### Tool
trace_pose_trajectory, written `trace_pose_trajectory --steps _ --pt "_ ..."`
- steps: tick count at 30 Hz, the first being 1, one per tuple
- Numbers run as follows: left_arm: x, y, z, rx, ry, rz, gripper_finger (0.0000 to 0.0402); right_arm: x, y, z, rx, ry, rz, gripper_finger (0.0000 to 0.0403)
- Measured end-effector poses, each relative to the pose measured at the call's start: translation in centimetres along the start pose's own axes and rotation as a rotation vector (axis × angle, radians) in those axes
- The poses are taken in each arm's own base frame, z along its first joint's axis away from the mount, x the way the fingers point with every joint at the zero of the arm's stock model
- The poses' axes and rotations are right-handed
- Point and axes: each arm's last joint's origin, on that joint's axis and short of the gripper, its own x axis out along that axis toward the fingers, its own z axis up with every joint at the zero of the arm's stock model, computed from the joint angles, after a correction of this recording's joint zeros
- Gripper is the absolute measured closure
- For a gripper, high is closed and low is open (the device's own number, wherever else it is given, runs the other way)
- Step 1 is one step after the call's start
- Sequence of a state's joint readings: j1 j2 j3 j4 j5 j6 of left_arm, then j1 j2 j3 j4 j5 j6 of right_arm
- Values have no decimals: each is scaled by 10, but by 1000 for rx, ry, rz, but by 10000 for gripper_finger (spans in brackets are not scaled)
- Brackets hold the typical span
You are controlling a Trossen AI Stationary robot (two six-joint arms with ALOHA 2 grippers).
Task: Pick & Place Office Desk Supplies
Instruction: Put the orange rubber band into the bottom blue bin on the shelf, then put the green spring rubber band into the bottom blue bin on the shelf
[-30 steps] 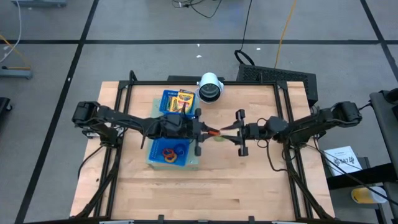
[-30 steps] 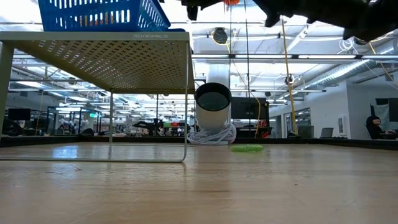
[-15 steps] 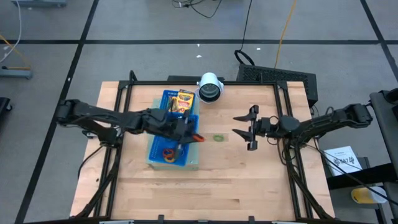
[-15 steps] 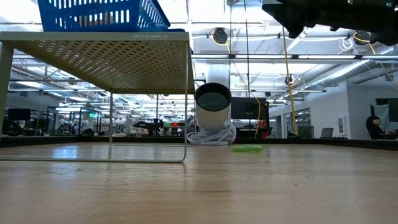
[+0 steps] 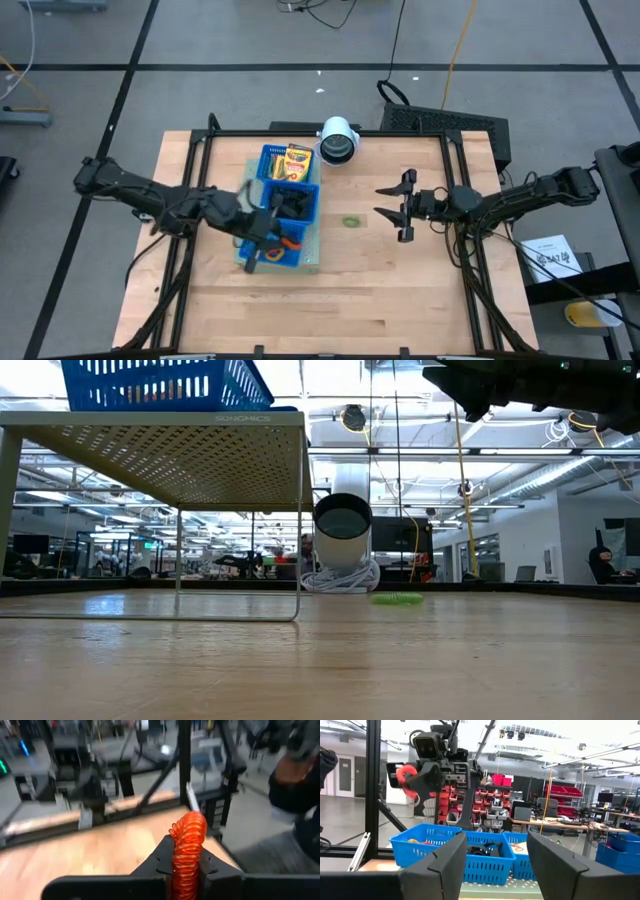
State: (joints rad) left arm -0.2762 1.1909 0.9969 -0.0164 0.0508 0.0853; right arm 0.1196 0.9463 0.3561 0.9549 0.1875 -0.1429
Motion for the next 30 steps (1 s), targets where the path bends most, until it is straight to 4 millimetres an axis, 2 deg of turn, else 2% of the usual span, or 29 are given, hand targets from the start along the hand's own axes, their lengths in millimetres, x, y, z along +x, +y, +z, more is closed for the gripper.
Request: trace_pose_trajectory --steps 3,5,8,14,24,30 --pt "-8 -3 -15 -14 -38 26 390 0 0 0 1 -2 0 207" --pt "-15 -3 -32 -58 -28 51 390 0 0 0 2 -2 0 207" --pt "-26 -4 -46 -136 -62 82 381 0 0 0 20 -4 0 207" --pt "-36 -11 -71 -196 -15 29 365 0 0 0 22 -5 0 206" --pt "-36 -7 -71 -245 -35 75 352 0 0 0 16 4 -2 206" --pt "-36 -3 -71 -303 -46 113 274 0 -1 0 13 4 -3 206"
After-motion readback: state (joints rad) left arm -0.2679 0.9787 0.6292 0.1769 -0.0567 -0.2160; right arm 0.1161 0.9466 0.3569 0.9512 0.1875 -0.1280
